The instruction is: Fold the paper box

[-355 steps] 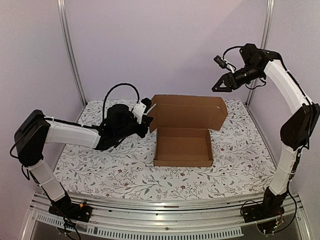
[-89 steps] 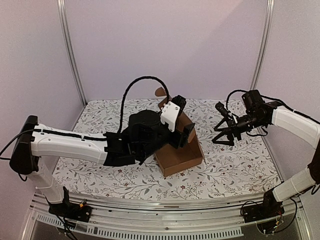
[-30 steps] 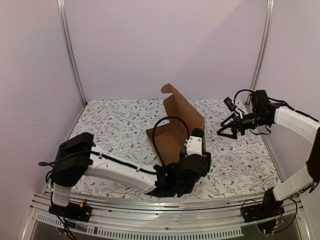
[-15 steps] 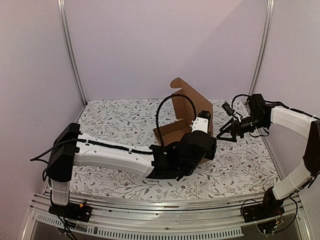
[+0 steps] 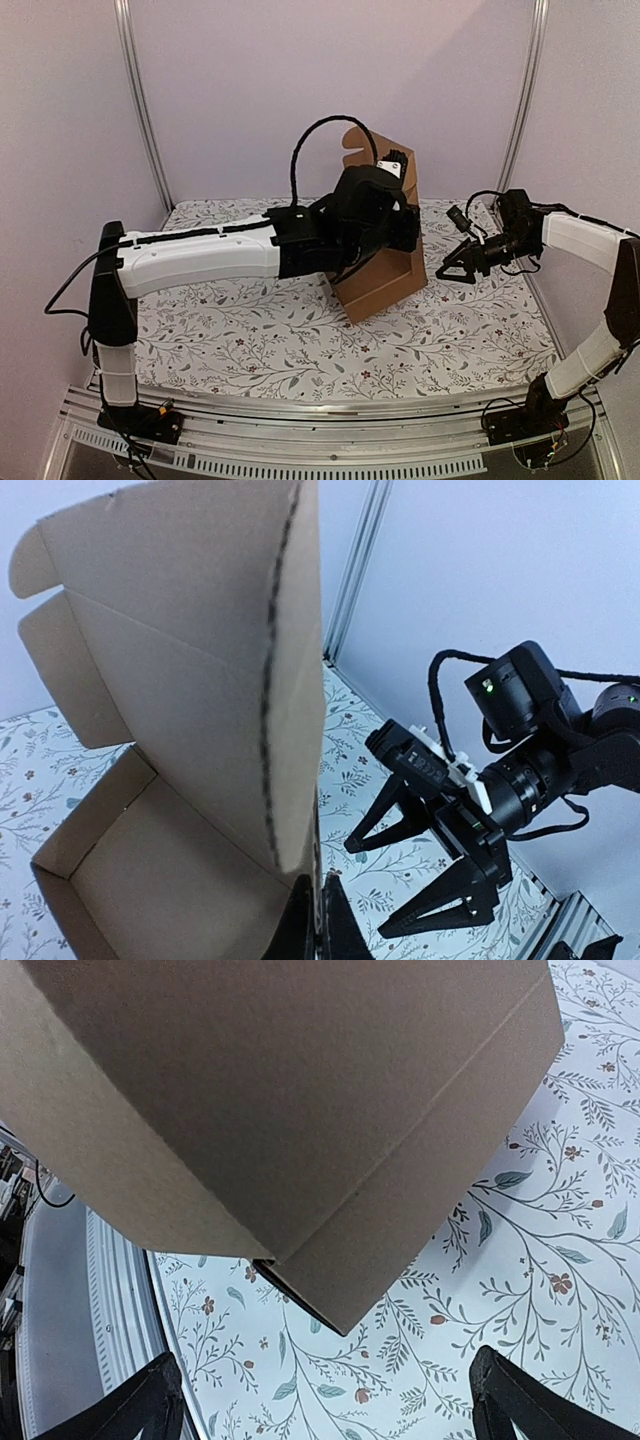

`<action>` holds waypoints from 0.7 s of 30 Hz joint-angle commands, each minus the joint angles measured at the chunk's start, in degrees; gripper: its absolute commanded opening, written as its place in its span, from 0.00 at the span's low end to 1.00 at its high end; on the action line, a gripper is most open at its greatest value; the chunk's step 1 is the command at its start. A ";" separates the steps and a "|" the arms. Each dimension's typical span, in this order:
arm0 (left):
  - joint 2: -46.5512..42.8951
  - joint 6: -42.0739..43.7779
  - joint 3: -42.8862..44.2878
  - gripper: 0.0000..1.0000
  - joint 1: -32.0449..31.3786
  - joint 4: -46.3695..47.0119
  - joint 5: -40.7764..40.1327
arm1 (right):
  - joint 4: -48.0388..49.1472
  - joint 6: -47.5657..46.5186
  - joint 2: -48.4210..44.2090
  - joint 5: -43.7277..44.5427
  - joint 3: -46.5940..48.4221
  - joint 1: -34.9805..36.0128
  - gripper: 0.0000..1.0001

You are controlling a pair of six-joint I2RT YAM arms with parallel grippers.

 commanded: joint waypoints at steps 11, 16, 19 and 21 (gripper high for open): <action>2.59 10.70 13.29 0.00 6.26 -18.18 21.02 | -4.71 -3.00 3.02 -0.17 2.62 -0.70 0.99; 3.61 13.18 15.85 0.00 7.88 -20.80 23.70 | -5.65 -4.04 3.75 0.14 2.90 -0.66 0.99; 3.80 14.39 16.01 0.00 8.43 -21.37 27.24 | -6.08 -4.11 4.56 -0.55 3.88 -1.63 0.99; 3.34 14.19 14.67 0.00 8.41 -21.05 28.57 | -6.20 -3.15 5.61 -2.01 5.18 -3.56 0.99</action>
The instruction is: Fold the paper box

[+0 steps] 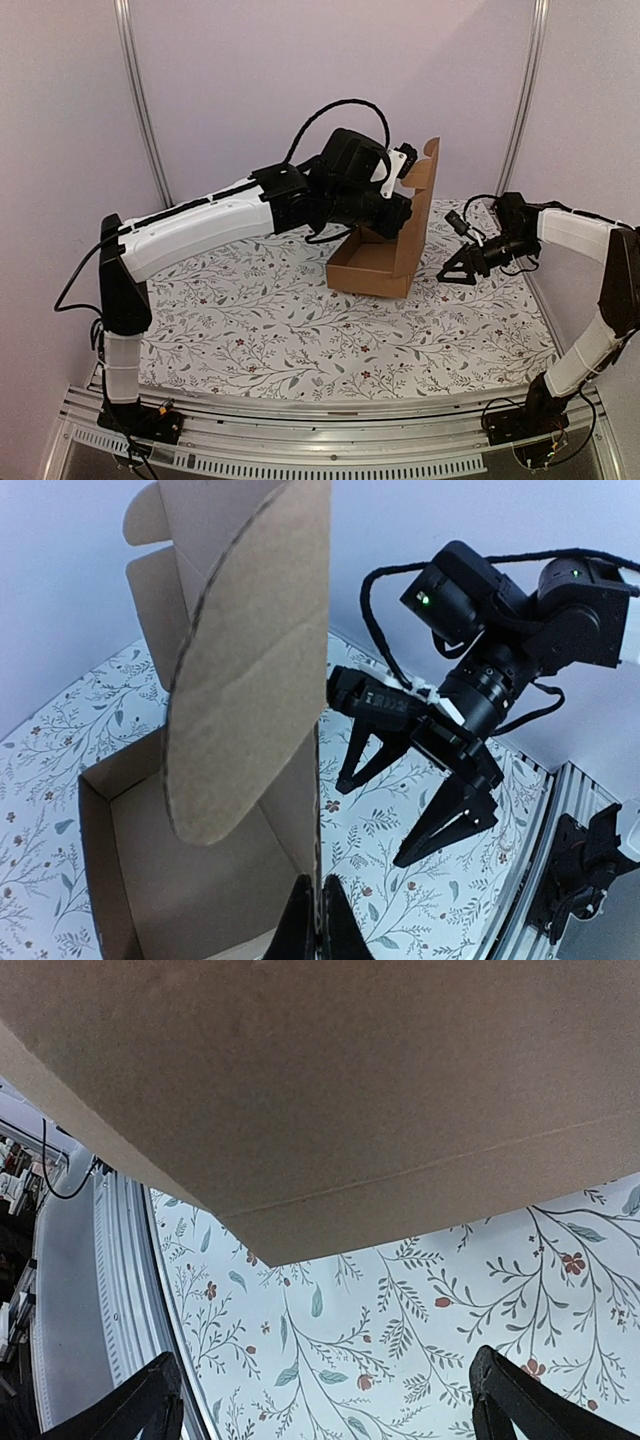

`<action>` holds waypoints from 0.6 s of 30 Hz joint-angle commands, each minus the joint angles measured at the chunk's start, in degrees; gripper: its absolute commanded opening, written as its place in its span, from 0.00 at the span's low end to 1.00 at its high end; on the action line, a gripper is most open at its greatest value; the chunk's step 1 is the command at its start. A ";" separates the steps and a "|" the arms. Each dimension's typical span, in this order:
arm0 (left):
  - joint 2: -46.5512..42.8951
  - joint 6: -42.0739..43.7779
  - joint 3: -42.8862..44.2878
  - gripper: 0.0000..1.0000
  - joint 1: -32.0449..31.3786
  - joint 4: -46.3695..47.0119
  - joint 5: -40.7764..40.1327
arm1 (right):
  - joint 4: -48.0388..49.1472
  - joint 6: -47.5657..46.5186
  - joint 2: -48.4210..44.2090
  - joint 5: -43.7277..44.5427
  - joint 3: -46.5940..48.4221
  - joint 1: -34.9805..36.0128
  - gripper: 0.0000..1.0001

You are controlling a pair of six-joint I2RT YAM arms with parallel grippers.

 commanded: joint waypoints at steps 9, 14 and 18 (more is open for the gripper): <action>-7.68 3.31 -18.41 0.00 -4.49 10.69 9.27 | 6.59 12.32 8.34 5.75 6.67 -10.34 0.99; -10.38 9.75 -23.78 0.00 -7.37 12.41 11.68 | 9.95 15.98 12.74 7.75 9.67 -10.35 0.99; -11.07 13.88 -24.99 0.00 -7.50 12.43 14.96 | 9.33 16.08 17.50 4.18 13.69 -9.94 0.99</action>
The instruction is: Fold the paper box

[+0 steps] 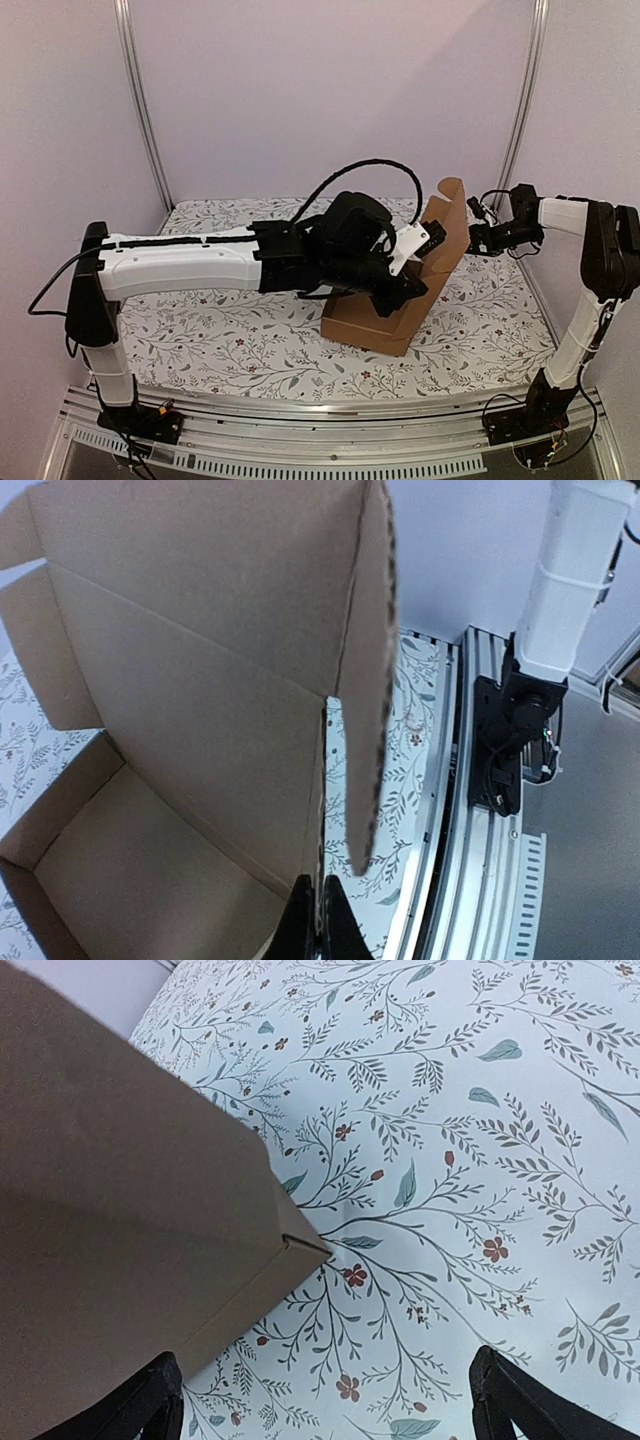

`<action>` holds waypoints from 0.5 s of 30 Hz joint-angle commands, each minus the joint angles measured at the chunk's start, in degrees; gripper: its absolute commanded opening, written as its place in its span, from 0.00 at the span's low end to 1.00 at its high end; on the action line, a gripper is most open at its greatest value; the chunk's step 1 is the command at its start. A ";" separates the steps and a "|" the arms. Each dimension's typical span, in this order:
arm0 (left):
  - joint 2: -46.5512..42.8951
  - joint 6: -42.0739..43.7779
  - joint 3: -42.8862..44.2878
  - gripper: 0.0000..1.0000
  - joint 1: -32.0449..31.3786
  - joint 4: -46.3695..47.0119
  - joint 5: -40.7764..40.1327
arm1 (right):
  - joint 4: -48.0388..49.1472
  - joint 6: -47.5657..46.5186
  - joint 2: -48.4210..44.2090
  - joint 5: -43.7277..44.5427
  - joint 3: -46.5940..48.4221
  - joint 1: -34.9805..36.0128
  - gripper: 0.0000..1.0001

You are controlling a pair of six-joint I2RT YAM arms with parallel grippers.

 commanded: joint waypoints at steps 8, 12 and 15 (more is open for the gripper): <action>-0.25 17.06 1.37 0.00 0.43 -2.58 7.55 | -4.18 -2.96 7.93 -2.50 10.05 8.00 0.99; -0.47 20.34 -0.68 0.01 0.76 -0.88 7.85 | -6.72 -6.54 8.14 -3.17 10.83 10.71 0.99; -0.42 21.31 -0.93 0.03 1.17 0.20 8.72 | -7.37 -7.78 8.27 -3.73 11.04 11.62 0.99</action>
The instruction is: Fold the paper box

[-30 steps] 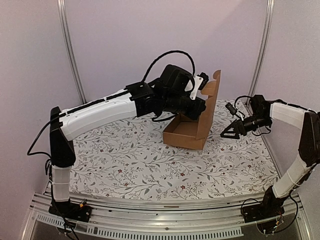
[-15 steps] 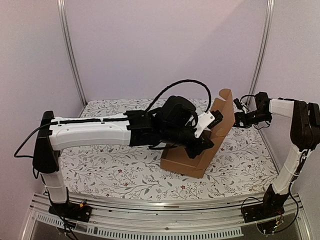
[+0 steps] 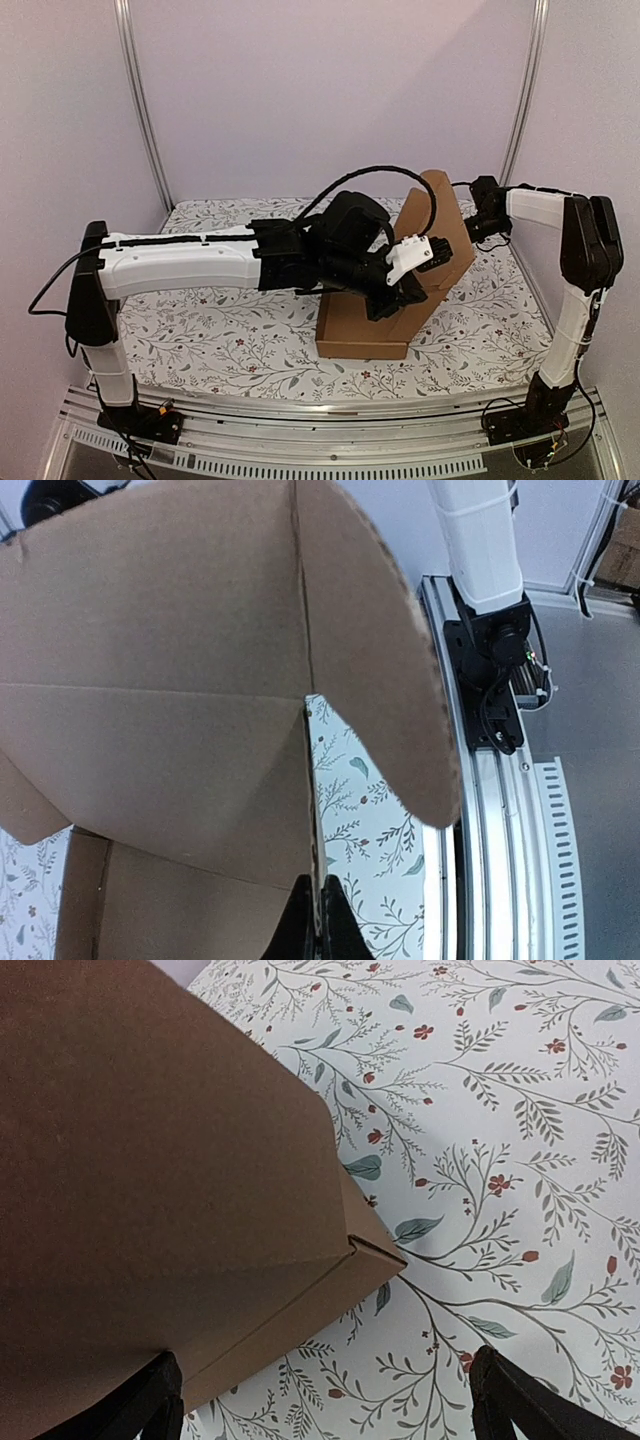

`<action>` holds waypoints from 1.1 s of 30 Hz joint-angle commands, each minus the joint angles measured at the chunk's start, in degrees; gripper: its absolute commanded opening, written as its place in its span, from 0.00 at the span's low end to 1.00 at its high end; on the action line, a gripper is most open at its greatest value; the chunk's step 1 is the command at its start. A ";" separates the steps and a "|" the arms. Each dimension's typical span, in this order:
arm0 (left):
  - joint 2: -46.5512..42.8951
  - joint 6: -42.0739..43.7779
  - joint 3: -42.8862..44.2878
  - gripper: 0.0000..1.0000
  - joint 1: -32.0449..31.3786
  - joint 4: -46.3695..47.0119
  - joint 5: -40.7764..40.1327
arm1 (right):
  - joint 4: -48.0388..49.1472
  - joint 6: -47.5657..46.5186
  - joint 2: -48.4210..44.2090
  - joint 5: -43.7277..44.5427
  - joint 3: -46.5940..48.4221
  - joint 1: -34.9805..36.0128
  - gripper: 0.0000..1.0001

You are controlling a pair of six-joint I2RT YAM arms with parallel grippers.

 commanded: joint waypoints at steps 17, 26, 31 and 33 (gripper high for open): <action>0.90 15.71 -10.07 0.10 3.26 10.66 -3.07 | -6.39 -4.77 4.48 -2.33 4.24 1.70 0.99; 0.88 16.66 -9.98 0.26 4.16 10.63 -2.55 | -7.35 -4.69 5.76 -1.08 5.44 1.69 0.99; 1.36 14.33 -10.32 0.33 4.67 8.51 -0.82 | -7.73 -4.80 5.35 -0.93 6.01 1.69 0.99; 2.03 13.39 -10.40 0.33 4.72 8.04 -0.04 | -7.81 -4.70 5.40 -1.08 6.08 1.66 0.99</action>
